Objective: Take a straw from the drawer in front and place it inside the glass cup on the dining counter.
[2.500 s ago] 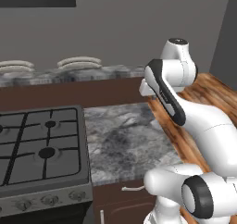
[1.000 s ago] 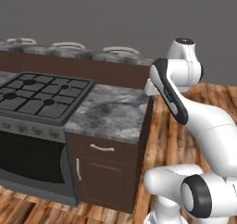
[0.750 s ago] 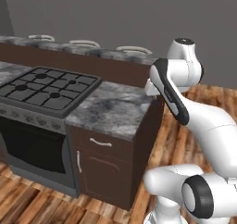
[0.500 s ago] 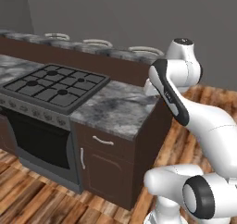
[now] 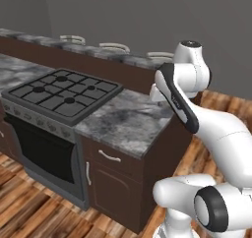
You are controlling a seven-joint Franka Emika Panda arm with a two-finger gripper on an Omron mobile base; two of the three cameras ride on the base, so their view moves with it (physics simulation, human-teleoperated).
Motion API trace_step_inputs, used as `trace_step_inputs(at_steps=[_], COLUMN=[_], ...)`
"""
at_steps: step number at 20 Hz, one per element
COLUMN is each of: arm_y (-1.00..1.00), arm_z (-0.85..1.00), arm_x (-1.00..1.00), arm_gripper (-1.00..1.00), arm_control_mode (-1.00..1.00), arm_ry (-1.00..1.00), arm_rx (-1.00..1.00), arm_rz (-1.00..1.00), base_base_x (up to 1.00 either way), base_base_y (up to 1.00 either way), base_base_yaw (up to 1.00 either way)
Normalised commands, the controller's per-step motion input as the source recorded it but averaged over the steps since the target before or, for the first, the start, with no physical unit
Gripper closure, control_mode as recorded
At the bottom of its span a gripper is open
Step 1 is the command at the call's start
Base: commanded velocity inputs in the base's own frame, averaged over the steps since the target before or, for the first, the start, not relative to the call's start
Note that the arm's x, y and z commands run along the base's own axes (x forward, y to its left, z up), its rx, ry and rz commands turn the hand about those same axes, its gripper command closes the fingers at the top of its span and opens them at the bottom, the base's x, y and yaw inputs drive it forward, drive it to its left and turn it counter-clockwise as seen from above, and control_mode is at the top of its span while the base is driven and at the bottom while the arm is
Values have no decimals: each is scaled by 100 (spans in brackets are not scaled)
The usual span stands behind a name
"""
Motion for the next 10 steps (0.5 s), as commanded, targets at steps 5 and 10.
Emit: trace_step_inputs(at_steps=[5, 10], arm_y=[14, 96], arm_z=[0, -12], arm_x=[-1, -6], arm_gripper=[-100, -100], arm_control_mode=[-100, -100], arm_ry=[0, 2], arm_rx=[-2, -23], arm_rz=[6, 3], base_base_x=[3, 0], base_base_y=[-1, 0], base_base_yaw=[3, 0])
